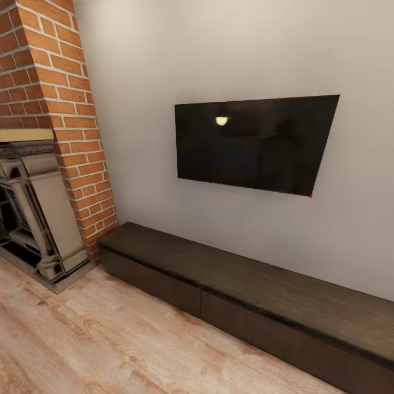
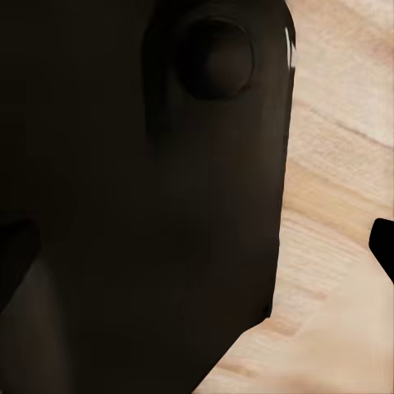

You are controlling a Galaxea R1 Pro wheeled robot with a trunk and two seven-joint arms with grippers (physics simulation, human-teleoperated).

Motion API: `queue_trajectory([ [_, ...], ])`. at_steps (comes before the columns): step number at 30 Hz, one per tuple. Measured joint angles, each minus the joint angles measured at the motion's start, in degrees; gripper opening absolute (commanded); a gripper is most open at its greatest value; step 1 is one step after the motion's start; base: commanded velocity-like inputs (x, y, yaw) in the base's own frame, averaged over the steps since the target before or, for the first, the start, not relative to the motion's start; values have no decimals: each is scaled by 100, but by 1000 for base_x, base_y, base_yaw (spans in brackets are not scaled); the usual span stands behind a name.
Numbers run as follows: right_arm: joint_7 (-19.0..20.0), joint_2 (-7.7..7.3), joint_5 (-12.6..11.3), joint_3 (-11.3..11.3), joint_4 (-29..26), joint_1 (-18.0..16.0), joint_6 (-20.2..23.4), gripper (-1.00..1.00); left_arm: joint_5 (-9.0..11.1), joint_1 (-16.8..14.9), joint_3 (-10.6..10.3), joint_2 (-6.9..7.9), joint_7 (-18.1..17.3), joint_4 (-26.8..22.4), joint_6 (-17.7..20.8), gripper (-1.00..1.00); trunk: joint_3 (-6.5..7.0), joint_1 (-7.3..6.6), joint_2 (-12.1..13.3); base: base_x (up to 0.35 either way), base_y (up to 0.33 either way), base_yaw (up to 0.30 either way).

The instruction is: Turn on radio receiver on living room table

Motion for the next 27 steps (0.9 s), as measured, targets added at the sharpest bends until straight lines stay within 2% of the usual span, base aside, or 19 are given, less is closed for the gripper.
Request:
queue_trajectory([
  [11,8,310,9,2,5,-313,10,100,14,291,1,-321,-27,-17,-34,100,1,1,1,0,0,0],
  [17,9,308,9,1,7,-509,9,100,15,297,0,-514,-26,-17,-35,100,1,1,1,0,0,0],
  [23,3,308,9,3,8,-552,-44,100,17,300,1,-529,-19,-18,-77,100,0,1,1,0,0,0],
  [27,-1,179,28,13,-111,-555,-172,100,17,299,-5,-542,-6,-52,-206,100,1,1,1,0,0,0],
])
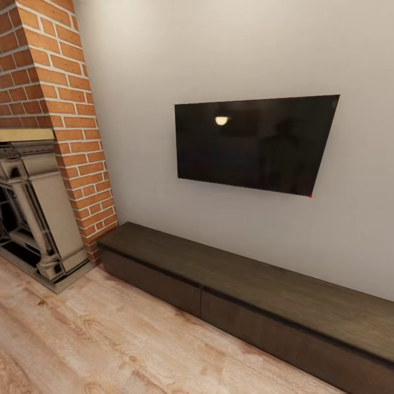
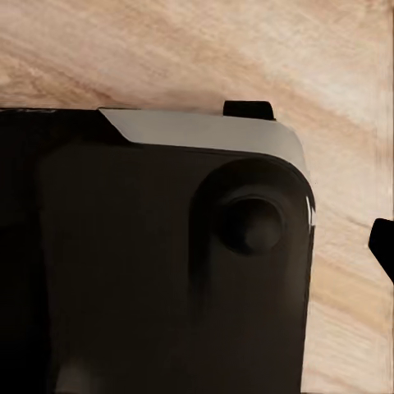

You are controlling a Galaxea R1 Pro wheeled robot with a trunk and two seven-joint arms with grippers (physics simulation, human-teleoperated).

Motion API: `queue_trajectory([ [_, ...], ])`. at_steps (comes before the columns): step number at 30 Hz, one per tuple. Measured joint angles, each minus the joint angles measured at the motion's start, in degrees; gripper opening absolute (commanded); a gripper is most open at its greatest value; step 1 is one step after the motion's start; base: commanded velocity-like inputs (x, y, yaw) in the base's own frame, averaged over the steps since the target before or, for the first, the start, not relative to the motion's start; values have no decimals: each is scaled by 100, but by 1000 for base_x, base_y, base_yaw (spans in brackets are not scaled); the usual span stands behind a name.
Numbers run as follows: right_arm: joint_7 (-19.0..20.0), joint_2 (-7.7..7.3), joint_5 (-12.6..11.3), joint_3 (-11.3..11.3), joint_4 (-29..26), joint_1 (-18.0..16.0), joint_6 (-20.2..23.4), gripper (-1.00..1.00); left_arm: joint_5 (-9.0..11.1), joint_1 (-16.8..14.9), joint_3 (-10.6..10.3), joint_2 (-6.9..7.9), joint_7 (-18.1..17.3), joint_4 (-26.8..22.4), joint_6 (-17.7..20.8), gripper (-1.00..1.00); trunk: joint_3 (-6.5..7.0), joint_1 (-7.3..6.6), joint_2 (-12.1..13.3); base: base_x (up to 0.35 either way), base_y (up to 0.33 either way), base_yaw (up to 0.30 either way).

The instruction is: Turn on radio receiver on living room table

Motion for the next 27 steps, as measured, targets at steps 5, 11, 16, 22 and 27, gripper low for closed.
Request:
queue_trajectory([
  [5,18,-183,151,0,-375,0,-144,100,-8,-1,-3,10,15,-204,-506,100,0,0,0,0,0,0],
  [11,65,-233,743,3,-700,-20,-150,100,-9,0,5,81,73,-815,-436,100,0,0,0,0,0,0],
  [16,64,-314,1236,-8,-1389,-33,-153,100,-21,-2,5,106,508,-1837,188,100,1,0,0,0,0,60],
  [22,59,-338,1348,-20,-2081,-43,-146,100,-37,-1,5,106,803,-2854,755,100,0,0,0,0,0,261],
  [27,62,-338,1367,-21,-2678,-60,-125,100,-66,-13,5,109,842,-3632,838,100,0,0,0,0,0,294],
])
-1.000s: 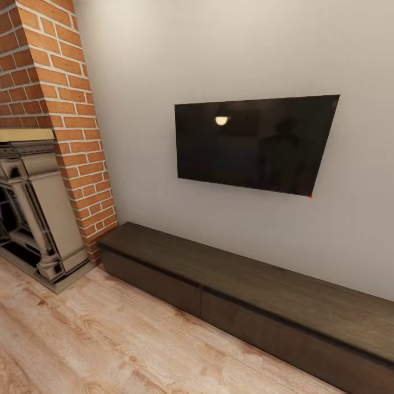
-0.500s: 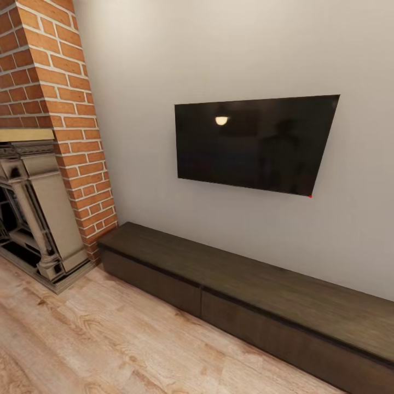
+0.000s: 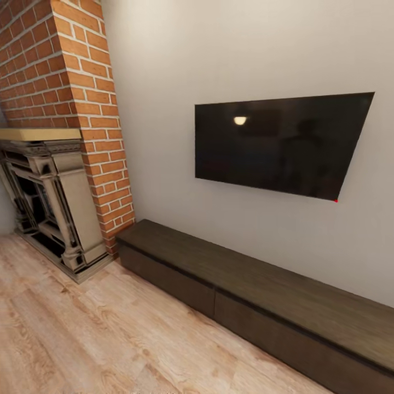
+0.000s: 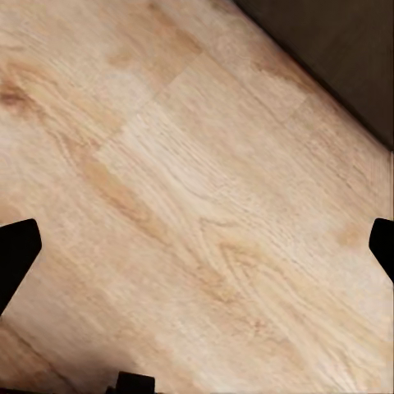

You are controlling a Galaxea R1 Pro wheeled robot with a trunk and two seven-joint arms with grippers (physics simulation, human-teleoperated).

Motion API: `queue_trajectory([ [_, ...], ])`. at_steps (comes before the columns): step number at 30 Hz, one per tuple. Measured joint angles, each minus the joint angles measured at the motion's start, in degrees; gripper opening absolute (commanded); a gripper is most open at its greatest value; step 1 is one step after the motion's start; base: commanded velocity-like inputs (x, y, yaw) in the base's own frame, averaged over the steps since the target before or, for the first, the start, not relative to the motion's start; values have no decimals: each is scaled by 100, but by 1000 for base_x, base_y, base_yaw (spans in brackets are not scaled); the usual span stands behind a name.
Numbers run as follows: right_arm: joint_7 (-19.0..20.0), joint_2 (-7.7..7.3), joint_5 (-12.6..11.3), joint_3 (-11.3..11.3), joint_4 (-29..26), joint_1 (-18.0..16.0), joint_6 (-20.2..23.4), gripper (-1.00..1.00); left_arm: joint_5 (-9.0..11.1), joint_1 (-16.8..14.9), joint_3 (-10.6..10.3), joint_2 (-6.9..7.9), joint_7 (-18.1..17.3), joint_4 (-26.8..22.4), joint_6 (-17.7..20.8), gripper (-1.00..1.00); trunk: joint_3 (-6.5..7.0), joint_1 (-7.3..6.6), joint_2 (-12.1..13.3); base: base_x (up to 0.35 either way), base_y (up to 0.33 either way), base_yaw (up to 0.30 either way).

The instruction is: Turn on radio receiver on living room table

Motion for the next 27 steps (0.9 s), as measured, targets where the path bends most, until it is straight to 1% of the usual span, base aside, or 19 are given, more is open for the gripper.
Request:
queue_trajectory([
  [1,-5,0,10,0,-168,-2,4,100,1,-4,4,28,-1,-194,-5,100,0,0,0,0,0,297],
  [4,-25,0,48,0,-273,-1,6,100,39,-5,8,85,-32,-277,-69,100,0,0,0,0,0,298],
  [6,-40,0,79,0,-298,-1,6,100,43,-5,3,94,-44,-285,-233,100,0,0,0,0,0,298],
  [7,-47,0,101,0,-307,-1,7,100,40,-5,7,116,-49,-268,-454,100,0,0,0,0,0,298],
  [9,-49,0,109,0,-310,-1,7,100,46,-5,8,116,-51,-243,-588,100,0,0,0,0,0,298],
  [11,-51,0,113,0,-312,-1,6,100,35,-5,-3,72,-52,-219,-672,100,-1,0,0,0,0,298],
  [14,-52,0,116,0,-309,-1,7,100,40,-5,-12,45,-56,-195,-722,100,-1,0,0,0,0,298],
  [18,-59,0,117,0,-305,-1,6,100,54,-6,2,68,-56,-192,-751,100,-1,0,0,0,0,298],
  [27,-61,0,121,0,-305,-1,7,100,57,-6,7,67,-25,-192,-755,100,0,0,0,0,0,298],
])
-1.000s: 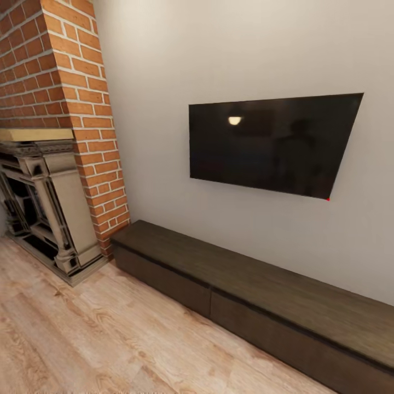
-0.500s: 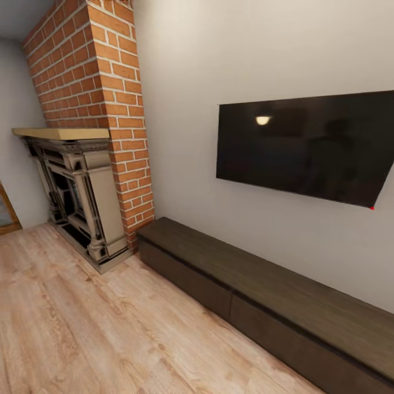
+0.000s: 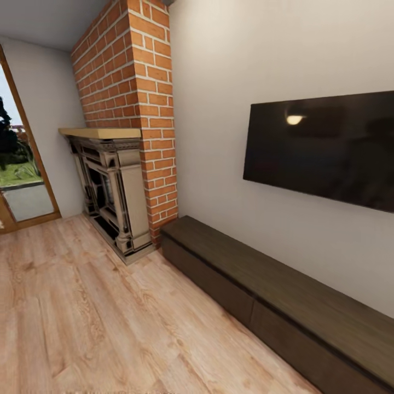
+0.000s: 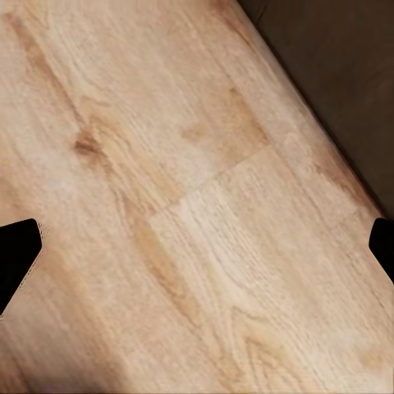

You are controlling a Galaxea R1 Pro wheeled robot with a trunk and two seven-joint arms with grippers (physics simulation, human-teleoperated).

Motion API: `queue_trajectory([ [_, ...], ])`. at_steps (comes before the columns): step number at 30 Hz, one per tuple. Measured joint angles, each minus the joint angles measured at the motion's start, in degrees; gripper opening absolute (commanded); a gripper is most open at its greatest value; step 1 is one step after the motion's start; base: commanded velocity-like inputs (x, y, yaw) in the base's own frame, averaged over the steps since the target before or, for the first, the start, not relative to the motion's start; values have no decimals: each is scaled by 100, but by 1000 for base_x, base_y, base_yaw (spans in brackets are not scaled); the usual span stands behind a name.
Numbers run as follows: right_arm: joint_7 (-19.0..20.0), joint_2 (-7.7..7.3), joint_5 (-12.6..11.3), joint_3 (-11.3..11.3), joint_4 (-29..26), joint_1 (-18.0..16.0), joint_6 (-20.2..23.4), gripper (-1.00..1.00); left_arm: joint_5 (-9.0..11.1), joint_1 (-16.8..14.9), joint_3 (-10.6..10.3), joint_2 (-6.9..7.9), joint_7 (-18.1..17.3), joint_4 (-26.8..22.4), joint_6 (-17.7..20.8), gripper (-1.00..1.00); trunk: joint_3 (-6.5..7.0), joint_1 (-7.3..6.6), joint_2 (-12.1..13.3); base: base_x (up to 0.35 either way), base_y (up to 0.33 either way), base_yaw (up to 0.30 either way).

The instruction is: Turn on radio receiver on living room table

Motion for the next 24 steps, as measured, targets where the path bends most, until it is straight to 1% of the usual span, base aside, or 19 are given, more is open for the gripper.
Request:
queue_trajectory([
  [9,0,0,2,0,8,0,0,100,0,0,2,-16,7,0,-2,100,0,0,0,0,0,298],
  [14,0,0,1,0,9,0,-2,100,0,0,2,-10,7,0,-108,100,0,0,0,0,0,297],
  [24,0,0,0,0,9,0,-8,100,0,0,2,-4,15,0,-123,100,0,0,0,0,0,297],
])
